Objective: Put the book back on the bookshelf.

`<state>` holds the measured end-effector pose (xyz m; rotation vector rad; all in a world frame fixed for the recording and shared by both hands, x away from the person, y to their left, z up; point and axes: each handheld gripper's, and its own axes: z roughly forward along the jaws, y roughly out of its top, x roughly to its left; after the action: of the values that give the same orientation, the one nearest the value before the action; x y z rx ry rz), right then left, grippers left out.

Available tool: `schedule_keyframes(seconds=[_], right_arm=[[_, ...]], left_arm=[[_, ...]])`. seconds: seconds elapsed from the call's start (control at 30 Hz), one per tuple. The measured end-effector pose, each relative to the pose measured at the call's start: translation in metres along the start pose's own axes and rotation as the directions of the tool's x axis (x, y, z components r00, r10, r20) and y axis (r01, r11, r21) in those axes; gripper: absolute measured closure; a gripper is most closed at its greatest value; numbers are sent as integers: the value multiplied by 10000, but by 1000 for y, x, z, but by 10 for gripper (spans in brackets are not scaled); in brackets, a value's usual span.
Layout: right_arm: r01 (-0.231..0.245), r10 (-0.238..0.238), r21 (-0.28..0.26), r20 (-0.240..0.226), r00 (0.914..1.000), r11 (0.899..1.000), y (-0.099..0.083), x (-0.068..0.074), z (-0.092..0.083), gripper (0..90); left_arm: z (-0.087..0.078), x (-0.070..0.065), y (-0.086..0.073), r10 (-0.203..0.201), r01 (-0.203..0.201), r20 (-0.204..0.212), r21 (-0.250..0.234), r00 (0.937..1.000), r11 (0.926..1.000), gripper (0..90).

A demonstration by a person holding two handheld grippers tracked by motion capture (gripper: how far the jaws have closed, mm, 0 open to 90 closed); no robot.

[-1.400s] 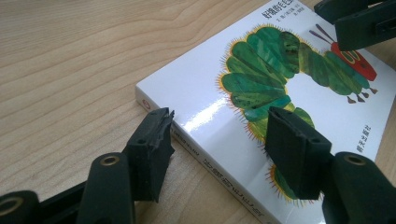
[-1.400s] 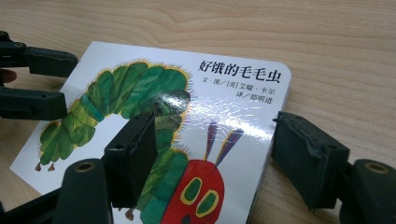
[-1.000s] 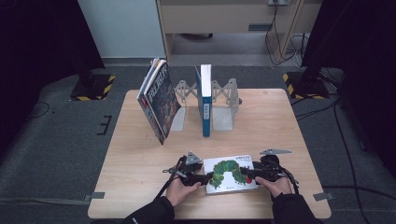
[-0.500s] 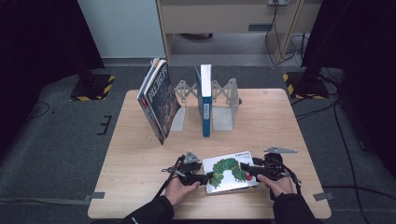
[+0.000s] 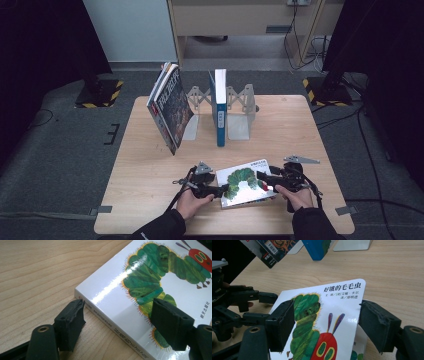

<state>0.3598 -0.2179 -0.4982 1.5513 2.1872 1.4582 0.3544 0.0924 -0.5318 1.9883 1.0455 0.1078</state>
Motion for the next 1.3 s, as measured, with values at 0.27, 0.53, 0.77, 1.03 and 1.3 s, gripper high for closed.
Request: schedule_keyframes(seconds=[0.27, 0.53, 0.77, 1.03, 1.3], right_arm=[[20, -23, -236, -99, 9999, 9997, 3, 2, 1, 280], [-97, 89, -259, -296, 9995, 9996, -1, 3, -4, 290], [-130, 127, -114, -276, 9995, 9999, -2, 2, -6, 305], [-274, 280, 120, -543, 9981, 9996, -5, 4, -6, 327], [20, 0, 422, -466, 9989, 9991, -4, 5, 0, 320]], left_arm=[[0, 1, 0, 22, -23, -80, -73, 10000, 10000, 208], [1, 3, -1, 10, -12, -147, -161, 9999, 9999, 166], [1, 3, -1, 51, -54, -169, -183, 9998, 9998, 154], [1, 4, -1, 22, -25, -131, -242, 9999, 9997, 137], [1, 4, -2, 93, -97, -157, -281, 9998, 9996, 134]])
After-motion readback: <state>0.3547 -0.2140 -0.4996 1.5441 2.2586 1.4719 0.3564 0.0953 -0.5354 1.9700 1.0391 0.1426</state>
